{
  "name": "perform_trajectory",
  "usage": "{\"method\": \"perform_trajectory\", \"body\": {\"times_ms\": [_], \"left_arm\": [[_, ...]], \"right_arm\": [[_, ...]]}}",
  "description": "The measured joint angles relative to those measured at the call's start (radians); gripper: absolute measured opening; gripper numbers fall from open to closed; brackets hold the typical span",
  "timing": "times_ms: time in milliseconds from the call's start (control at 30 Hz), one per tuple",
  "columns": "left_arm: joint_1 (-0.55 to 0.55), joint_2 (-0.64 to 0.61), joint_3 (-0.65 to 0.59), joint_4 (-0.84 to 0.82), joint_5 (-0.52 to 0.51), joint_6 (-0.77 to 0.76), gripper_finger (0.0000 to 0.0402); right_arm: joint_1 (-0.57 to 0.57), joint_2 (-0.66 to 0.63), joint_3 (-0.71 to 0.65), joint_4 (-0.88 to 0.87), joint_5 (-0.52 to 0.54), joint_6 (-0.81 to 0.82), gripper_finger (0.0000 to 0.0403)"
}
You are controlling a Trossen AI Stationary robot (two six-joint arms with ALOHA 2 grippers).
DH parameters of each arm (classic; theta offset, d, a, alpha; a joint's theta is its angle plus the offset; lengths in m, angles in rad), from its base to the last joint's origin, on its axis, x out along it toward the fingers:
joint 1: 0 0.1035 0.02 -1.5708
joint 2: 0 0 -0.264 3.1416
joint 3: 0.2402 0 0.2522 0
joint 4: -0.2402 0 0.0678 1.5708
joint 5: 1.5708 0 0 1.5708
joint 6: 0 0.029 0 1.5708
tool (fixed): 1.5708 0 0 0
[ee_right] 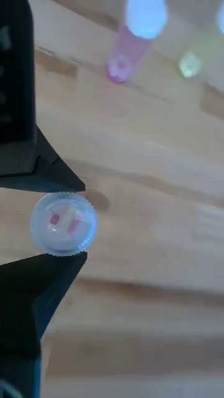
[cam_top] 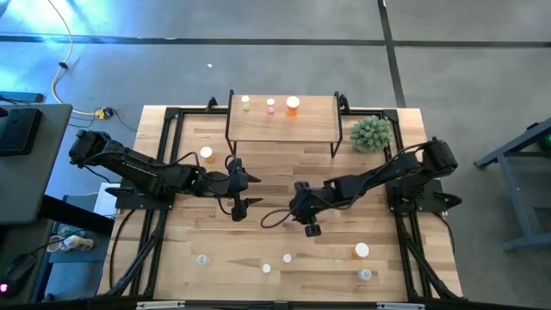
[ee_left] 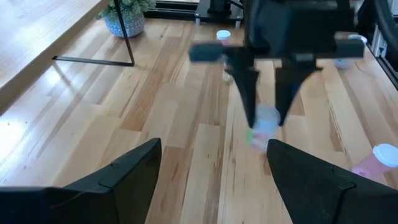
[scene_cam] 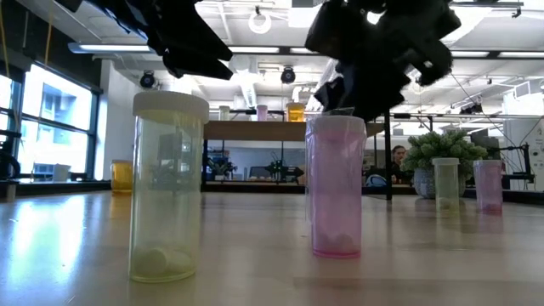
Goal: Pick and place medicine bottles onto shelf by color
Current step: Put the top transparent pill bottle on the shelf
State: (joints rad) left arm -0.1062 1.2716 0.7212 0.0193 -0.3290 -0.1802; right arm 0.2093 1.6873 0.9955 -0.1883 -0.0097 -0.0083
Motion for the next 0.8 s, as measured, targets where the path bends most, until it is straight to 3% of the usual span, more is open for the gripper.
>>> {"method": "perform_trajectory", "body": {"times_ms": [467,800], "left_arm": [[0.0,0.0,0.0,0.0,0.0,0.013,0.0282],[0.0,0.0,0.0,0.004,0.0,0.035,0.0282]], "right_arm": [[-0.147,-0.289,0.0,-0.037,0.232,-0.14,0.0123],[-0.357,-0.456,0.0,0.077,0.538,-0.269,0.0123]]}}
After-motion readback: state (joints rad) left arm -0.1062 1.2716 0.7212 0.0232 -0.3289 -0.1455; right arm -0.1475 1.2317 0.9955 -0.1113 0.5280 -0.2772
